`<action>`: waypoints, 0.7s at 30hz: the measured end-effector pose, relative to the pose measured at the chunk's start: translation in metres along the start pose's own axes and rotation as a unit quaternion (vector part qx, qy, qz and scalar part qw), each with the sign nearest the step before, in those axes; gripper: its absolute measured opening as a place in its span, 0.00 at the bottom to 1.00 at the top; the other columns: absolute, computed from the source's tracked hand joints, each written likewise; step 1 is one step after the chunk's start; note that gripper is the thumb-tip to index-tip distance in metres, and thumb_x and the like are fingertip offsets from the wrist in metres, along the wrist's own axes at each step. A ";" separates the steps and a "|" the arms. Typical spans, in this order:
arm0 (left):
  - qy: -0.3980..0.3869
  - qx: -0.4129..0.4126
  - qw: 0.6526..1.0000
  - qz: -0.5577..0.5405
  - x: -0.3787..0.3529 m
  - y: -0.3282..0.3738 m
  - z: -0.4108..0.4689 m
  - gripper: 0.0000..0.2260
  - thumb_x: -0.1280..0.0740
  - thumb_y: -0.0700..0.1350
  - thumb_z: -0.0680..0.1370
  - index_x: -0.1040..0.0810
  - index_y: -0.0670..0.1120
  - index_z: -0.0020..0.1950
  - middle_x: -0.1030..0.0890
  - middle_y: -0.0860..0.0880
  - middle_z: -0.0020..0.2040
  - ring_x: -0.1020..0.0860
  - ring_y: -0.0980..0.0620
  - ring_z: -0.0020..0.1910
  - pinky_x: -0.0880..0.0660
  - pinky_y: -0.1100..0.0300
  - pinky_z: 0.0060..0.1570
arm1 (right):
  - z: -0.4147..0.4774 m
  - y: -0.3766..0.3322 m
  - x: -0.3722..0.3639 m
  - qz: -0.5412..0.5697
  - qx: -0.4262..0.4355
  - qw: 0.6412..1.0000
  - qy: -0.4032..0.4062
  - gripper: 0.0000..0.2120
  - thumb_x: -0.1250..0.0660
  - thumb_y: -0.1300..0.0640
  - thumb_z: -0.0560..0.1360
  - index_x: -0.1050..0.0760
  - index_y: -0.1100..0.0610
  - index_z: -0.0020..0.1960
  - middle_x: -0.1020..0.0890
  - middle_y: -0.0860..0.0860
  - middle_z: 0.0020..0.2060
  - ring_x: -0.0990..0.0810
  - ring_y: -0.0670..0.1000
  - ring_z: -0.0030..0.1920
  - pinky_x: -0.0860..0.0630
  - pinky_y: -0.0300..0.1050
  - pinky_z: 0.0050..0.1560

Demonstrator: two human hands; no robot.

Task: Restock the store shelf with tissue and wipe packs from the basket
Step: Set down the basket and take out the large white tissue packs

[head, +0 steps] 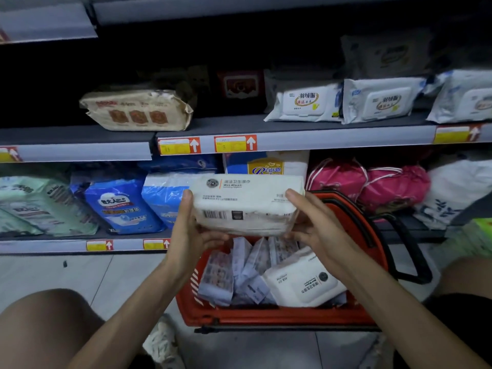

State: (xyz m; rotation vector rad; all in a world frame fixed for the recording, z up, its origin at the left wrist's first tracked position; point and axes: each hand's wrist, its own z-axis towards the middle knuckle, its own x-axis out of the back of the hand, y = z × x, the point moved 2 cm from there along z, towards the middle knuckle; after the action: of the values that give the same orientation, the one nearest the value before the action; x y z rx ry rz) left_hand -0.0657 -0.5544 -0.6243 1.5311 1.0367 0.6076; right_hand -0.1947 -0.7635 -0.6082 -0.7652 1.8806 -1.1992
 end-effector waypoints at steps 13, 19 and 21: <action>0.058 -0.141 0.988 0.032 0.050 0.067 -0.022 0.44 0.27 0.76 0.63 0.19 0.37 0.57 0.16 0.42 0.38 0.19 0.48 0.35 0.24 0.56 0.40 | -0.024 -0.061 -0.063 -0.018 0.112 0.991 -0.070 0.24 0.25 0.52 0.69 0.19 0.53 0.65 0.15 0.54 0.60 0.17 0.56 0.62 0.23 0.55 0.65; 0.049 -0.225 0.972 0.057 0.088 0.138 -0.044 0.32 0.22 0.74 0.59 0.13 0.54 0.53 0.12 0.47 0.48 0.16 0.50 0.43 0.23 0.58 0.42 | -0.029 -0.123 -0.120 -0.051 0.210 0.971 -0.104 0.33 0.20 0.50 0.62 0.22 0.54 0.66 0.14 0.51 0.58 0.16 0.55 0.60 0.19 0.50 0.58; 0.054 -0.262 0.961 0.068 0.100 0.169 -0.053 0.30 0.21 0.74 0.56 0.12 0.56 0.49 0.12 0.51 0.46 0.17 0.55 0.42 0.22 0.63 0.41 | -0.030 -0.139 -0.145 -0.057 0.233 0.962 -0.127 0.31 0.20 0.50 0.63 0.21 0.55 0.65 0.14 0.52 0.58 0.16 0.55 0.61 0.19 0.47 0.59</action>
State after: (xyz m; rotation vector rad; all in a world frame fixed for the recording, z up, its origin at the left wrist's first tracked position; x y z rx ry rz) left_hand -0.0144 -0.4382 -0.4661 1.1120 0.7705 0.9849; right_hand -0.1316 -0.6863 -0.4317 -0.7268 1.2897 -1.4681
